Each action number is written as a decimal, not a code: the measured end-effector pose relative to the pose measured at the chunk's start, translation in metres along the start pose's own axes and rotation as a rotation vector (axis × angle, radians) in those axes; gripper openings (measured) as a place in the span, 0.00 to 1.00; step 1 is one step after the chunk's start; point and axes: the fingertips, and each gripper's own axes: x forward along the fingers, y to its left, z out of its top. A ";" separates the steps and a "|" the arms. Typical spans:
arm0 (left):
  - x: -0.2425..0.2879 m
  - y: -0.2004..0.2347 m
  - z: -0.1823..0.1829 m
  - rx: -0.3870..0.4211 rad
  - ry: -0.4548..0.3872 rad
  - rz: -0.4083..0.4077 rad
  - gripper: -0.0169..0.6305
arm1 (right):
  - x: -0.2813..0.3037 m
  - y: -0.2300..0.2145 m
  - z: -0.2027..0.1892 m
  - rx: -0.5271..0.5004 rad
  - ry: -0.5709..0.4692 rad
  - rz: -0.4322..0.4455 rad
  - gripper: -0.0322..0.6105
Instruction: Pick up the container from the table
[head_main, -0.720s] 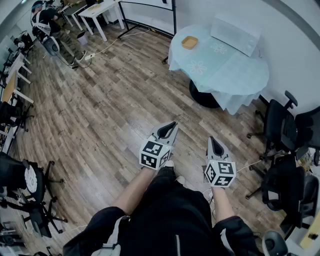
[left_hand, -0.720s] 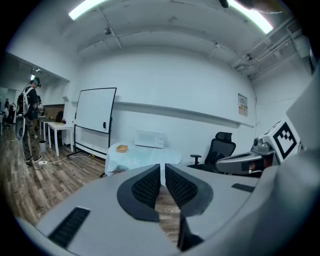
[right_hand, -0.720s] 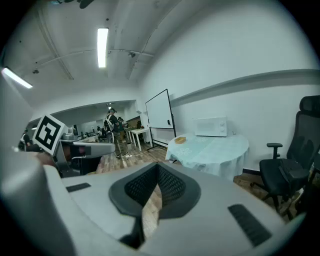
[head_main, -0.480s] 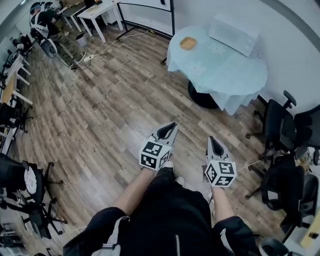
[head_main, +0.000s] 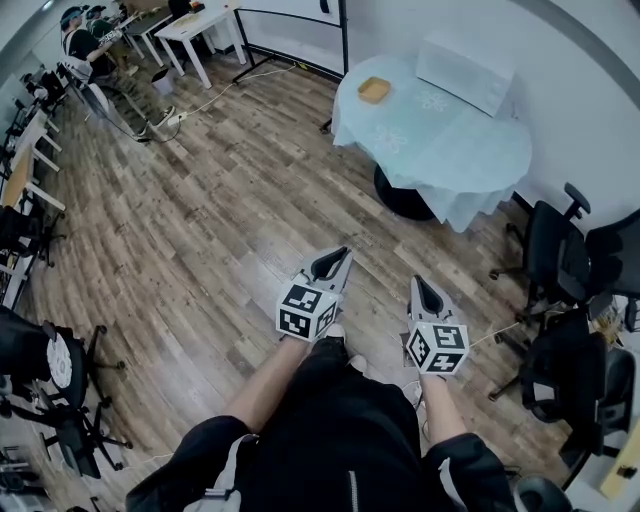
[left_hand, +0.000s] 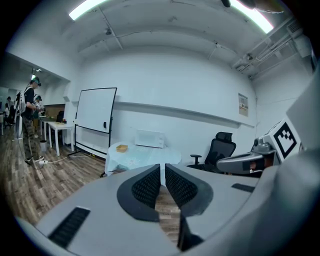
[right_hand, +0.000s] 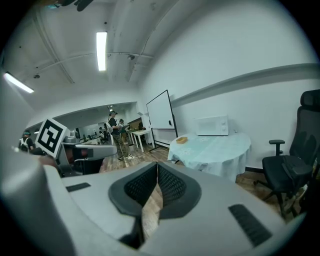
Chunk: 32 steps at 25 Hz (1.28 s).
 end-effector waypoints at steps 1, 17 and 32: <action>0.000 -0.001 0.000 0.001 0.002 0.000 0.09 | -0.001 0.000 -0.001 0.001 0.002 0.001 0.09; 0.005 -0.023 -0.009 0.015 0.026 -0.002 0.09 | -0.015 -0.008 -0.015 0.029 0.012 0.034 0.09; 0.048 0.038 0.003 -0.009 0.033 0.024 0.09 | 0.054 -0.013 0.005 0.012 0.041 0.055 0.09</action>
